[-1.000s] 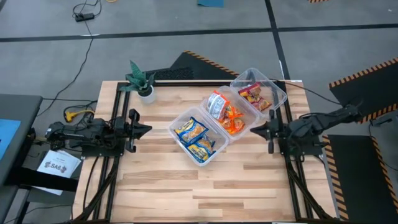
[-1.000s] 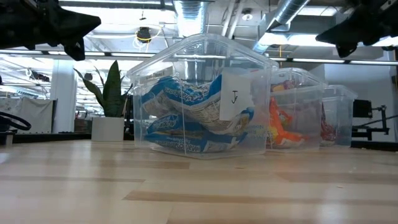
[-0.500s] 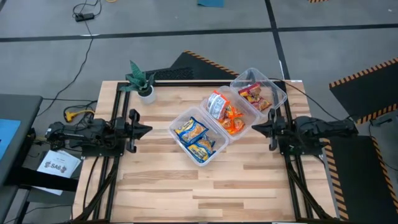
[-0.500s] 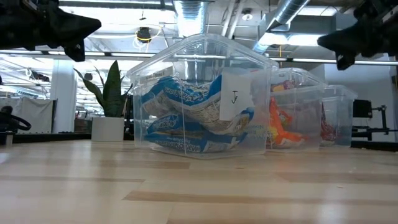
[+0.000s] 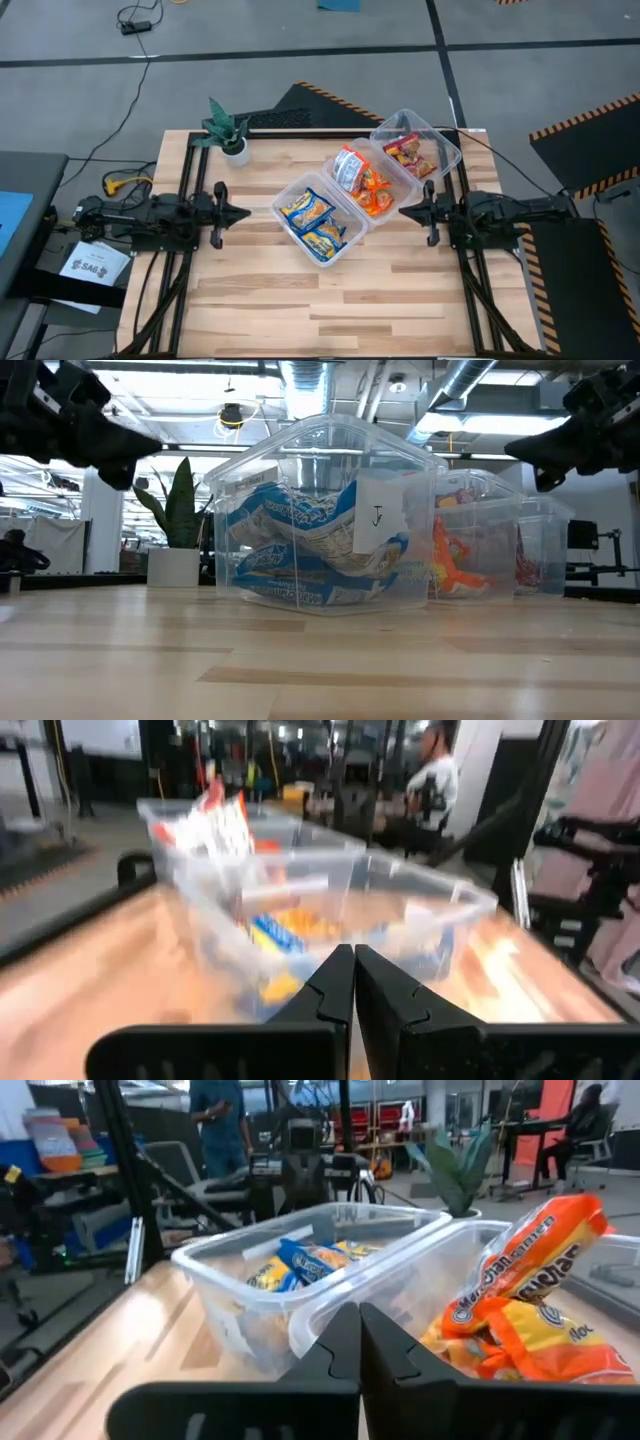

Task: Sort Maruchan noodles
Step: Return to Home Position

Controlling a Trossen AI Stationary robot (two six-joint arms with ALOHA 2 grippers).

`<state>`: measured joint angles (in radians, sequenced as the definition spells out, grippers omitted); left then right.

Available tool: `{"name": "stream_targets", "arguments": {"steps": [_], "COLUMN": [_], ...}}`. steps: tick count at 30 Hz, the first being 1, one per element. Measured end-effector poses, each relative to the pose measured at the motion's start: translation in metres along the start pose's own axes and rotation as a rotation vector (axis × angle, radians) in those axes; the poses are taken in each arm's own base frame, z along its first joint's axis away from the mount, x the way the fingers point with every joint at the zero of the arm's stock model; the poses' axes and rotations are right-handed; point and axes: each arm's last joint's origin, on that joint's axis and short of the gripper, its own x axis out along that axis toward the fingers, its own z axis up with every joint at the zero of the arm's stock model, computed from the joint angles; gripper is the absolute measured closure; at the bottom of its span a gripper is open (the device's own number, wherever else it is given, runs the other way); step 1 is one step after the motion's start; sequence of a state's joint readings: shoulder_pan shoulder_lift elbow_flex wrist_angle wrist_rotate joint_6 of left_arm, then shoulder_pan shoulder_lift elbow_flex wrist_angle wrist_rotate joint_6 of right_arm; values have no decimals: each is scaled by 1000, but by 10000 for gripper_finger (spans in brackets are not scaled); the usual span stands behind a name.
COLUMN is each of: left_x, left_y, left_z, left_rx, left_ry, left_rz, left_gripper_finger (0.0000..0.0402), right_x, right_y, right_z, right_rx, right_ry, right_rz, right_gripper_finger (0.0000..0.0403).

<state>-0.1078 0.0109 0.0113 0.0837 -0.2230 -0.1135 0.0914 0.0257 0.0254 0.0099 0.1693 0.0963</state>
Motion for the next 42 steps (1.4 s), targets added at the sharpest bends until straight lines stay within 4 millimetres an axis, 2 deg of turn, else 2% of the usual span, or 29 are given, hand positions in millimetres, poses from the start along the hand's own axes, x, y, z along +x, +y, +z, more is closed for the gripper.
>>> {"name": "stream_targets", "arguments": {"steps": [7,14,42], "left_x": [0,0,0], "left_y": [-4,-3,-3], "left_z": [-3,-5,-6], "left_rx": [-8,57,47], "left_ry": [41,59,63], "left_rz": [-129,-125,-125], "left_gripper_finger": [401,401,401], "right_x": [0,0,1], "right_y": [0,0,0], "right_z": [-2,-2,-3], "right_rx": [-19,-22,-30], "right_ry": [19,20,24], "right_rz": [2,2,1], "right_gripper_finger": [382,377,375]}}
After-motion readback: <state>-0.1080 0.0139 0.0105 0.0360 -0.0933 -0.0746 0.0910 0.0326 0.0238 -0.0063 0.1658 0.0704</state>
